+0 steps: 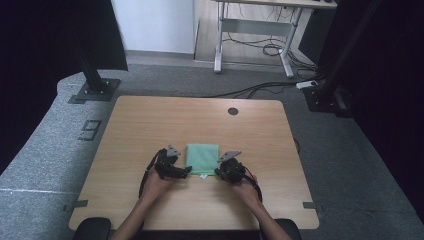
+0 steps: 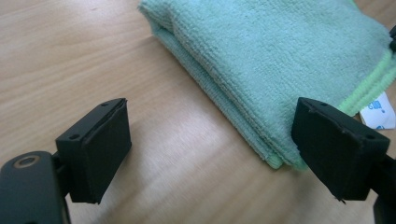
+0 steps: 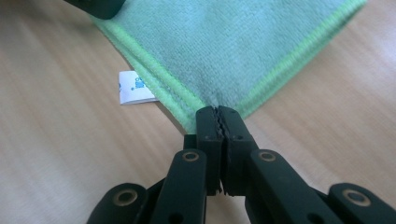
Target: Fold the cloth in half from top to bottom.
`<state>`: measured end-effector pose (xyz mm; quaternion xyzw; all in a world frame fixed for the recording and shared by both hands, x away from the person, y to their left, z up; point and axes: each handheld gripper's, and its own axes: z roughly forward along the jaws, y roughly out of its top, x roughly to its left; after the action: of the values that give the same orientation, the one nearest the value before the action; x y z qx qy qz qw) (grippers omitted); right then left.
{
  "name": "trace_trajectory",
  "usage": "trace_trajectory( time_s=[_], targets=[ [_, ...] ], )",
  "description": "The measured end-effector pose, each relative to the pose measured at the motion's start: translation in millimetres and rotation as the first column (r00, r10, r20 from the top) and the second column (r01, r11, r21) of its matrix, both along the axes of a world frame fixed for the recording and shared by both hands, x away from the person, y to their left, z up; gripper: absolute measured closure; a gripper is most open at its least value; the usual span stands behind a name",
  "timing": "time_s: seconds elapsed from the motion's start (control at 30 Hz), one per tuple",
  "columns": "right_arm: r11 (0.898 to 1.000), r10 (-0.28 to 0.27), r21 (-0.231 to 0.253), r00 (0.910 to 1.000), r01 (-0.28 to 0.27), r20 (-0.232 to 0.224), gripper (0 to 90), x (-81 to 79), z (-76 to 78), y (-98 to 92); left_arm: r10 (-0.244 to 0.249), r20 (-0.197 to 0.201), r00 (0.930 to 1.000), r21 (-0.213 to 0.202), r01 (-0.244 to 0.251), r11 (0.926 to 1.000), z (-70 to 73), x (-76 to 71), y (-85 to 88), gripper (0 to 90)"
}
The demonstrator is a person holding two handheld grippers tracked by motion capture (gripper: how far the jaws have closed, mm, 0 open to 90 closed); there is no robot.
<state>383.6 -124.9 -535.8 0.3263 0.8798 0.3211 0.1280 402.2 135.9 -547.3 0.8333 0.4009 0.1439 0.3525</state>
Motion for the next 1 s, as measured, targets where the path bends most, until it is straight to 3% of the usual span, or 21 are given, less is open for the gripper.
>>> trace_trajectory(
  time_s=[0.2, 0.4, 0.57, 0.63, 0.73, 0.77, 0.87, 1.0],
  targets=[
    [0.998, -0.046, 0.031, 0.9989, 0.046, -0.013, 87.7, 15.9, -1.3, -8.4, 0.027, -0.017, 0.9995, -0.010, -0.027, 0.9996, -0.3, 15.3, 6.3, 11.7],
    [0.997, -0.051, 0.059, 0.9983, 0.053, -0.027, 87.3, 19.6, -2.3, -11.2, 0.023, -0.016, 0.9996, -0.010, -0.023, 0.9997, -0.3, 18.9, 6.2, 11.7],
    [0.996, -0.056, 0.073, 0.9976, 0.059, -0.040, 81.7, 21.3, -2.5, -13.3, 0.015, -0.016, 0.9998, -0.013, -0.015, 0.9998, -0.3, 19.2, 6.0, 12.4],
    [0.995, -0.054, 0.077, 0.9975, 0.058, -0.046, 77.7, 21.6, -2.5, -14.3, 0.011, -0.015, 0.9998, -0.014, -0.011, 0.9998, -0.3, 19.3, 5.9, 13.0],
    [0.996, -0.046, 0.073, 0.9982, 0.049, -0.039, 59.5, 19.9, -1.3, -13.8, 0.006, -0.016, 0.9999, -0.015, -0.007, 0.9999, -0.2, 19.3, 4.8, 13.9],
    [0.996, -0.046, 0.073, 0.9982, 0.049, -0.039, 59.5, 19.9, -1.3, -13.8, 0.006, -0.014, 0.9999, -0.016, -0.007, 0.9998, -0.3, 19.4, 4.0, 13.9],
    [0.995, -0.039, 0.086, 0.9987, 0.042, -0.032, 48.2, 18.7, 0.4, -9.3, 0.003, -0.013, 0.9999, -0.015, -0.003, 0.9999, -0.2, 20.1, 1.9, 13.9],
    [0.995, -0.054, 0.083, 0.9982, 0.056, -0.027, 45.5, 20.1, 1.1, -5.9, 0.004, -0.002, 1.0000, -0.010, -0.004, 0.9999, 0.5, 19.5, 1.3, 12.4]
  ],
)
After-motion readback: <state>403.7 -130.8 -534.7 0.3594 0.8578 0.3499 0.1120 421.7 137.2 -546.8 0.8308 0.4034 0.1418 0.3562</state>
